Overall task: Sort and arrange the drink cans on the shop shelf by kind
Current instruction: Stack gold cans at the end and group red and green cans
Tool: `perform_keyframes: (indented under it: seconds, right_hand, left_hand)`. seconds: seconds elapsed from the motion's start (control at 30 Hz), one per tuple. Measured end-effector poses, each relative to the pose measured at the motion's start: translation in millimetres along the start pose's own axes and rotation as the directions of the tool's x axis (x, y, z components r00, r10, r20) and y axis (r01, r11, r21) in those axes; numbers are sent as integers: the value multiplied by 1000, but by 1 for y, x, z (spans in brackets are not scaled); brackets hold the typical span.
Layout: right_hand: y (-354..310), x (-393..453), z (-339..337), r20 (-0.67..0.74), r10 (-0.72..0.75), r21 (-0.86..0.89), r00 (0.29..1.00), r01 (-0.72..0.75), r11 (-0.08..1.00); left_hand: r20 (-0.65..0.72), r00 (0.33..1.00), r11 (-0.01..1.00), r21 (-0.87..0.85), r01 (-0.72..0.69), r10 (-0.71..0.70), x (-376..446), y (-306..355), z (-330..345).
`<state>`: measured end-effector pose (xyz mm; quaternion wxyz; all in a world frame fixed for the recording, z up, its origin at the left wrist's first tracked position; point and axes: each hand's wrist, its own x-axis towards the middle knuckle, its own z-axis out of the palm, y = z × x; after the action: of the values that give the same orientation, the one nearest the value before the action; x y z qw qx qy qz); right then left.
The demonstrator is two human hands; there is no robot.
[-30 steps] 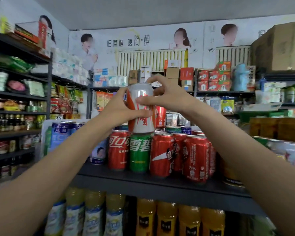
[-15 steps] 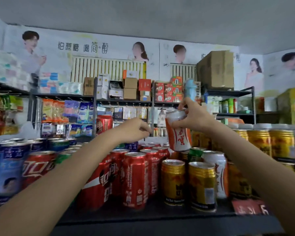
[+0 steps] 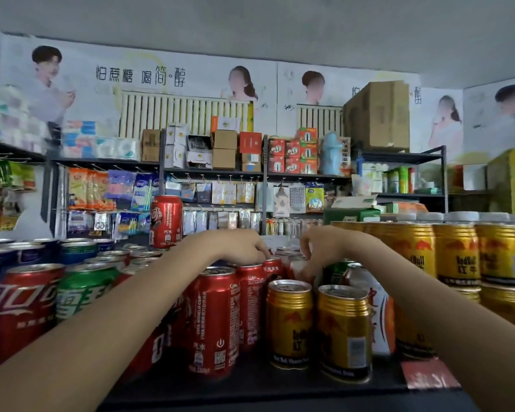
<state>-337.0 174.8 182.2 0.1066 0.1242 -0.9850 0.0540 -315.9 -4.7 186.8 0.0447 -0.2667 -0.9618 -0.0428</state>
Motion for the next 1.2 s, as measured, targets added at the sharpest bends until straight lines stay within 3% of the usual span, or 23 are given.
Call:
perform_keyframes:
  seconds: [0.13, 0.27, 0.33, 0.43, 0.5, 0.73, 0.83, 0.93, 1.03, 1.1, 1.2]
  right_hand:
    - [4, 1, 1, 83, -7, -34, 996, 10, 999]
    - [4, -29, -28, 2, -89, 4, 996, 88, 996]
    - [0, -55, -38, 32, -127, 80, 991, 124, 989]
    - [-7, -83, -33, 243, -112, 34, 963, 107, 994]
    - [-9, -91, -20, 285, -84, 8, 955, 86, 996]
    - [-2, -110, 19, -35, -87, -77, 996, 84, 993]
    - [-1, -124, 19, -196, -137, -7, 971, 139, 990]
    - [12, -132, 14, -401, -53, 35, 914, 73, 997]
    - [21, -133, 25, -388, 54, -56, 920, -82, 995]
    - [24, -132, 41, -362, 71, -45, 930, -93, 995]
    - [28, -132, 50, -433, 90, 55, 897, -73, 996]
  left_hand:
    - [6, 1000, 1000, 6, -7, 7, 0, 3, -1]
    - [-79, 995, 992, -108, -64, 56, -9, 3, -3]
    - [-93, 988, 975, -172, -139, 124, -15, 7, -4]
    - [56, 981, 979, -87, -182, 188, -19, 21, -1]
    - [145, 973, 983, 2, -183, 181, -17, 28, 4]
    - [102, 982, 986, 19, -164, 161, -14, 30, 10]
    - [66, 989, 991, 25, -131, 129, -14, 30, 11]
    - [32, 996, 990, 107, -89, 86, -16, 32, 14]
    - [23, 998, 977, 202, -65, 61, -19, 34, 18]
    - [-3, 997, 972, 221, -75, 77, -22, 37, 17]
    - [-50, 981, 981, -54, -188, 185, -23, 48, 16]
